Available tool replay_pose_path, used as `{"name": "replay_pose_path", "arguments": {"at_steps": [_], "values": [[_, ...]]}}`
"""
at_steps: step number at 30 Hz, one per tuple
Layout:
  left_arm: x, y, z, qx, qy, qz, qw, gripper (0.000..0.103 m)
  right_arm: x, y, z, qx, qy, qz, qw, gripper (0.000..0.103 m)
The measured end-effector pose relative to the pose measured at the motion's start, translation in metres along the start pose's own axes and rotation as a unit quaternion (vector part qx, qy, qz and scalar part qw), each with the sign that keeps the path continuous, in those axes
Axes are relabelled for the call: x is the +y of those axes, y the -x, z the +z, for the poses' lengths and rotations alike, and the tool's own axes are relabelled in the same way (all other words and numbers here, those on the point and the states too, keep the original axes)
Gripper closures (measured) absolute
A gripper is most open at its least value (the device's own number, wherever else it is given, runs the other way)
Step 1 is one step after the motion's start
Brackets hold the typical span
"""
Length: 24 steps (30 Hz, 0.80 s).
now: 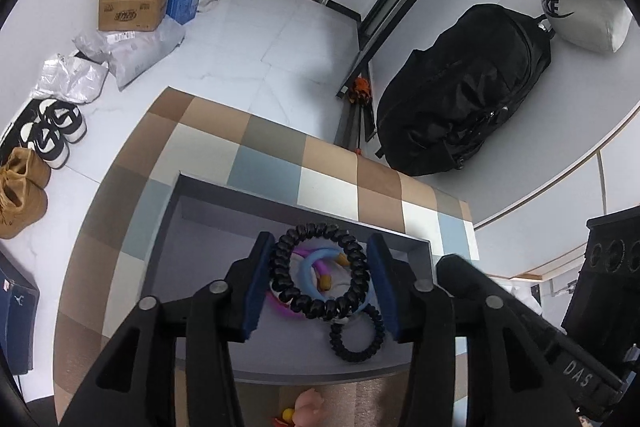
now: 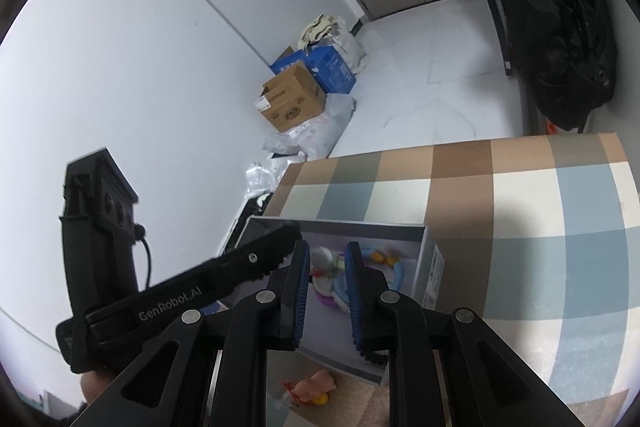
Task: Organize jewelry
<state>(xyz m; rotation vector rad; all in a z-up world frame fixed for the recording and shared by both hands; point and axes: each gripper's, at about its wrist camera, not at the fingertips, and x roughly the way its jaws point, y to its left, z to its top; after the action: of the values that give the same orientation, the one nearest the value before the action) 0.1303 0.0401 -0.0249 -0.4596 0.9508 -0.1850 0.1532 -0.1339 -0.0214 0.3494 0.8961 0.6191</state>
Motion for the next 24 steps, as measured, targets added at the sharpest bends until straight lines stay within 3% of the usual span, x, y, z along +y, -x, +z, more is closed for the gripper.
{"name": "replay_pose_path", "arguments": {"at_steps": [4, 5, 8, 15, 24], "values": [[0.004, 0.004, 0.001, -0.009, 0.024, -0.029, 0.9993, 0.029, -0.004, 0.008, 0.002, -0.015, -0.004, 0.002, 1.0, 0.084], [0.004, 0.005, 0.001, -0.014, 0.026, -0.033, 0.999, 0.027, -0.005, 0.009, 0.003, -0.017, -0.007, -0.002, 1.0, 0.083], [0.001, 0.001, -0.001, 0.0, 0.02, -0.027, 0.9994, 0.027, -0.009, 0.012, 0.002, -0.02, -0.014, -0.009, 1.0, 0.077], [-0.002, 0.004, -0.004, -0.003, -0.002, 0.008, 1.0, 0.027, -0.015, 0.013, -0.001, -0.014, -0.026, -0.025, 0.999, 0.039], [0.002, 0.011, -0.007, -0.009, -0.009, 0.022, 0.9997, 0.027, -0.013, 0.013, -0.006, -0.006, -0.018, -0.033, 0.999, 0.03]]}}
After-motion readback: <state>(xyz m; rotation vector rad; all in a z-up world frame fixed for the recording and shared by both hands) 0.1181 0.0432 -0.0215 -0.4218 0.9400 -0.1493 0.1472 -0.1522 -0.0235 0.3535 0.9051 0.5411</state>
